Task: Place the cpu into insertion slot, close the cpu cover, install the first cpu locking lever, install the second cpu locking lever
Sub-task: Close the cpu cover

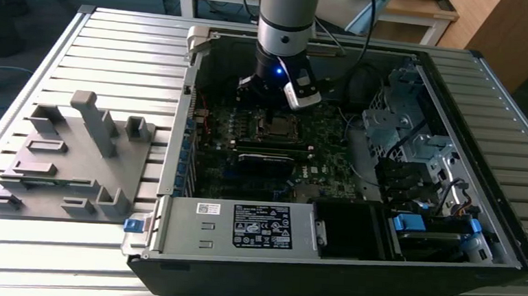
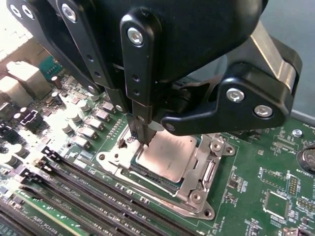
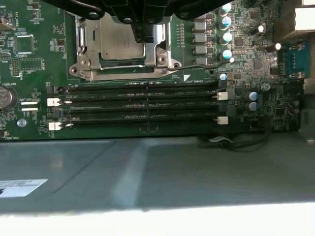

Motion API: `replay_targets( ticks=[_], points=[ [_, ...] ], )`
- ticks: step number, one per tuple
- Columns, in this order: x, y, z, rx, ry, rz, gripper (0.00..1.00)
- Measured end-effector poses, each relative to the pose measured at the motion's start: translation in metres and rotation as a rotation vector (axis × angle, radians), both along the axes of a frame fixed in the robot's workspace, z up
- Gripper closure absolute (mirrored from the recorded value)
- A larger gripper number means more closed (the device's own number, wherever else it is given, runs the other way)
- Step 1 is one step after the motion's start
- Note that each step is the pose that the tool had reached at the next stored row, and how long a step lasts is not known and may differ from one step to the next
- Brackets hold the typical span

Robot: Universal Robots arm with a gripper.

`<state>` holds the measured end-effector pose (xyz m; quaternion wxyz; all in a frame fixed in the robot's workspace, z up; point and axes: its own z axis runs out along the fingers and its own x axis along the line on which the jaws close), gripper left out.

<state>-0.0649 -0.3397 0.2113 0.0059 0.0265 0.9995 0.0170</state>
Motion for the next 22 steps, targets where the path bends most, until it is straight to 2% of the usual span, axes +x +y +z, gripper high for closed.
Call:
replay_targets(
  ticks=[7, 14, 22],
  points=[
    [-0.0038, -0.0023, -0.0028, 0.0000, -0.0019, 0.000, 0.90],
    [-0.0092, -0.0024, -0.0078, 0.0000, -0.0031, 0.000, 0.90],
    [-0.0105, -0.0024, -0.0113, 0.0002, -0.0034, 0.000, 0.90]
  ],
)
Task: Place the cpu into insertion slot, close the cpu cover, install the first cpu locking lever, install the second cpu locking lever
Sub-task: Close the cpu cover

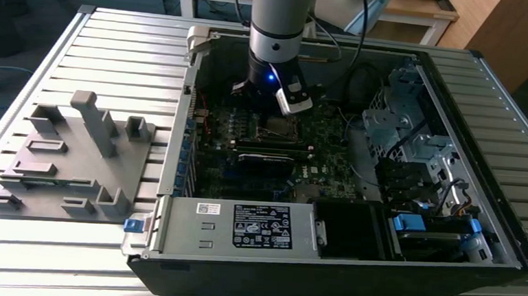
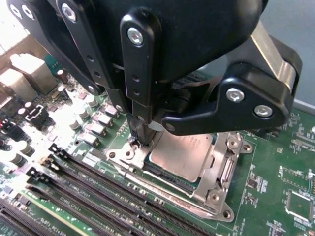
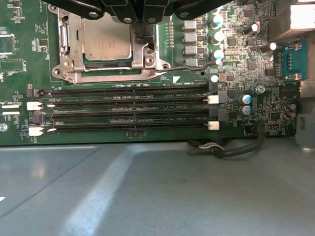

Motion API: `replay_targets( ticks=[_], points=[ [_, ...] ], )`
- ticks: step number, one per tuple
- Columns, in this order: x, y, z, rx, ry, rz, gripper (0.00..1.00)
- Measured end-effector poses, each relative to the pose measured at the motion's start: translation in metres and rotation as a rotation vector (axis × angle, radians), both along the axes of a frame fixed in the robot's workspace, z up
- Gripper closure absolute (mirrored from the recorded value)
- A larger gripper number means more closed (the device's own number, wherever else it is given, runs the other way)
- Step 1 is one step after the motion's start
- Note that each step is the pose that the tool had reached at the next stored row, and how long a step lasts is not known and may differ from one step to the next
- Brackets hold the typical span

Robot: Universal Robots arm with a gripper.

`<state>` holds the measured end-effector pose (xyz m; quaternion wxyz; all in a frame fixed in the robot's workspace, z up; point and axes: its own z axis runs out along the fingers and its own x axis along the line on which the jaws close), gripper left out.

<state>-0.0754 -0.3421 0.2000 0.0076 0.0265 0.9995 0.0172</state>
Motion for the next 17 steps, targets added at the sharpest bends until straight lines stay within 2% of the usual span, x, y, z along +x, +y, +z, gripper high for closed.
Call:
replay_targets(
  ticks=[17],
  points=[
    [-0.0003, 0.0000, -0.0024, -0.0001, 0.0001, 0.000, 0.90]
  ],
)
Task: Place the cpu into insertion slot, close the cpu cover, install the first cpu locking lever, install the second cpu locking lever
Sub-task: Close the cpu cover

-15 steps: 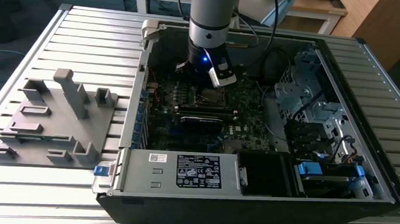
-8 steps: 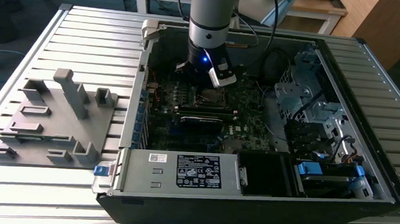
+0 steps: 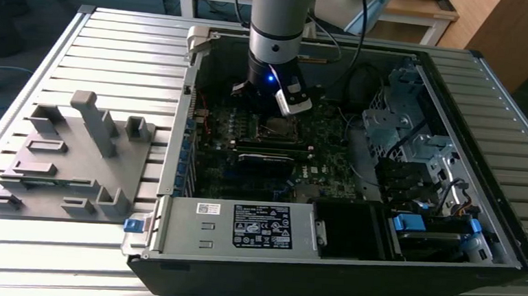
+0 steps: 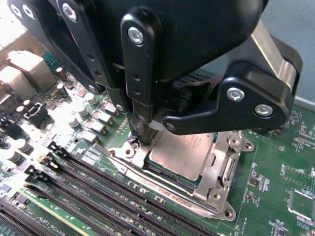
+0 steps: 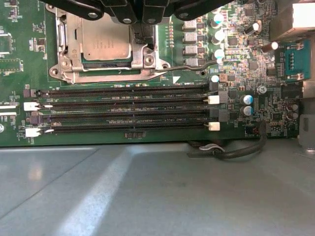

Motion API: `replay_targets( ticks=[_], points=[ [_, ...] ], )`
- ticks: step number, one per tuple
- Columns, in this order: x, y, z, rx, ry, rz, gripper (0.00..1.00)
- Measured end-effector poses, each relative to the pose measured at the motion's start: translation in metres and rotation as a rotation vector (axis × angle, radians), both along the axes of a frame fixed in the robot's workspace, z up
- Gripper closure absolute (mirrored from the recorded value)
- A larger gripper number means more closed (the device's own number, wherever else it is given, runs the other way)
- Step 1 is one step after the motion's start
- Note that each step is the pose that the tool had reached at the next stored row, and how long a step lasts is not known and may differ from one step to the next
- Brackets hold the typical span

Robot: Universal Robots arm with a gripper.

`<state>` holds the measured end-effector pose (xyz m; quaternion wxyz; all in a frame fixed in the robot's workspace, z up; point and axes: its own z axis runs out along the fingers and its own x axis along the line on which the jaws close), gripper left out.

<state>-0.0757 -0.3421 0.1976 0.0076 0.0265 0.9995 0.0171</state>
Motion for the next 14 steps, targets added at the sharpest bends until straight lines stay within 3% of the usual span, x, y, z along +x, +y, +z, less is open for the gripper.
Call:
replay_targets(
  ticks=[14],
  points=[
    [0.0000, 0.0000, 0.0169, 0.0000, 0.0000, 0.000, 0.90]
  ],
)
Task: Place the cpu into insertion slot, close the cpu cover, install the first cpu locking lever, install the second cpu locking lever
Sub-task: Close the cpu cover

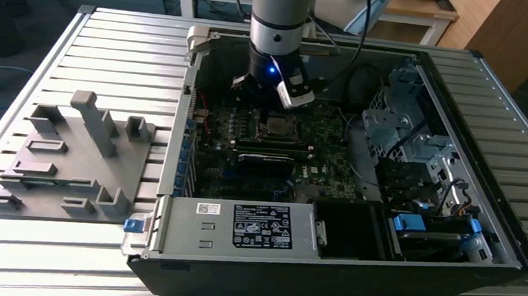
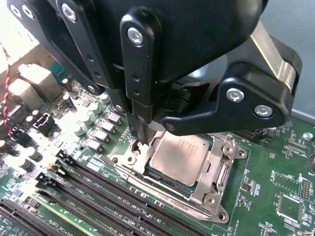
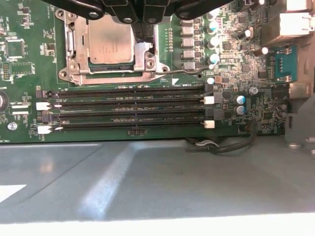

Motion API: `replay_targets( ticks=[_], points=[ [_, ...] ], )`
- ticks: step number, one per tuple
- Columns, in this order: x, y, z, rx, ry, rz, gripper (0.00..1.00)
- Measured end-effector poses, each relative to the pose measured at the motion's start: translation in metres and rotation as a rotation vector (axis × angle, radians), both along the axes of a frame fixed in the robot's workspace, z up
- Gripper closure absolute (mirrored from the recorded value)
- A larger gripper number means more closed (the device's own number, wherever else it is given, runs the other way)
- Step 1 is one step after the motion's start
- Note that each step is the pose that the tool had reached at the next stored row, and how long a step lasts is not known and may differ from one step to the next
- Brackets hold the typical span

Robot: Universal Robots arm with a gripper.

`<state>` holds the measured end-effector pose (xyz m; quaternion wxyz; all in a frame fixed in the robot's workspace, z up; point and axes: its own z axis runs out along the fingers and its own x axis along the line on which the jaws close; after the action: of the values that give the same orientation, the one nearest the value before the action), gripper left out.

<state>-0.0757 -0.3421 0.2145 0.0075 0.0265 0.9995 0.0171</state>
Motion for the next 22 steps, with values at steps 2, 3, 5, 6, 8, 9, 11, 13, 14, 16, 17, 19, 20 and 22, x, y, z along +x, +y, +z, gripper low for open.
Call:
replay_targets(
  ticks=[2, 3, 5, 6, 8, 9, 11, 13, 14, 16, 17, 19, 20, 22],
  points=[
    [0.0000, 0.0000, 0.0004, 0.0001, 0.0000, 0.000, 0.90],
    [0.0000, 0.0000, 0.0003, 0.0003, -0.0002, 0.000, 0.90],
    [0.0000, 0.0000, 0.0005, 0.0000, 0.0000, 0.000, 0.90],
    [0.0000, 0.0000, 0.0006, -0.0001, 0.0001, 0.000, 0.90],
    [0.0004, 0.0000, 0.0006, -0.0001, 0.0001, 0.000, 0.90],
    [0.0013, 0.0000, 0.0007, -0.0003, 0.0002, 0.000, 0.90],
    [0.0039, 0.0000, 0.0006, -0.0002, 0.0002, 0.000, 0.90],
    [0.0072, 0.0000, 0.0006, -0.0002, 0.0001, 0.000, 0.90],
    [0.0090, 0.0000, 0.0005, -0.0001, 0.0001, 0.000, 0.90],
    [0.0130, 0.0000, 0.0005, -0.0001, 0.0000, 0.000, 0.90],
    [0.0151, 0.0000, 0.0004, -0.0001, 0.0001, 0.000, 0.90],
    [0.0199, 0.0000, 0.0004, -0.0001, 0.0000, 0.000, 0.90],
    [0.0223, 0.0001, 0.0003, -0.0001, 0.0001, 0.000, 0.90],
    [0.0264, 0.0001, 0.0003, -0.0001, 0.0001, 0.000, 0.90]
  ],
)
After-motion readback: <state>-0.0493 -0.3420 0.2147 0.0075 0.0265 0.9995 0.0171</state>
